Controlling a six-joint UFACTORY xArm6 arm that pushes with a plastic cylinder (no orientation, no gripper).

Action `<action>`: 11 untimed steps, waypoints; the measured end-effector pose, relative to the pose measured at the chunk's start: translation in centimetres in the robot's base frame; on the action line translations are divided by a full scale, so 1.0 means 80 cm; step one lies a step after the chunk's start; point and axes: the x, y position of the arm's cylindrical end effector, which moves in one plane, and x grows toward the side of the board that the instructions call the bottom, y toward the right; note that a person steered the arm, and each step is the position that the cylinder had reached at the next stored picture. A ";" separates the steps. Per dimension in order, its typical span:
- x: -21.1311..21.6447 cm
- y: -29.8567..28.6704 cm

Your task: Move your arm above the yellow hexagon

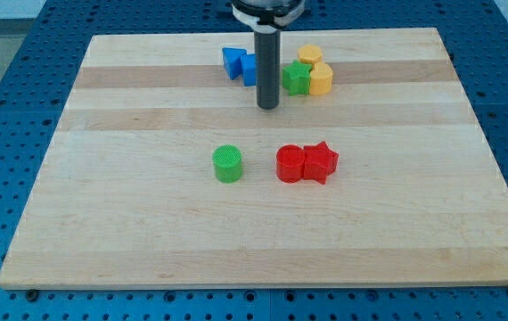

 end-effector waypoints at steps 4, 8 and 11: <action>-0.021 0.181; -0.215 0.151; -0.167 0.066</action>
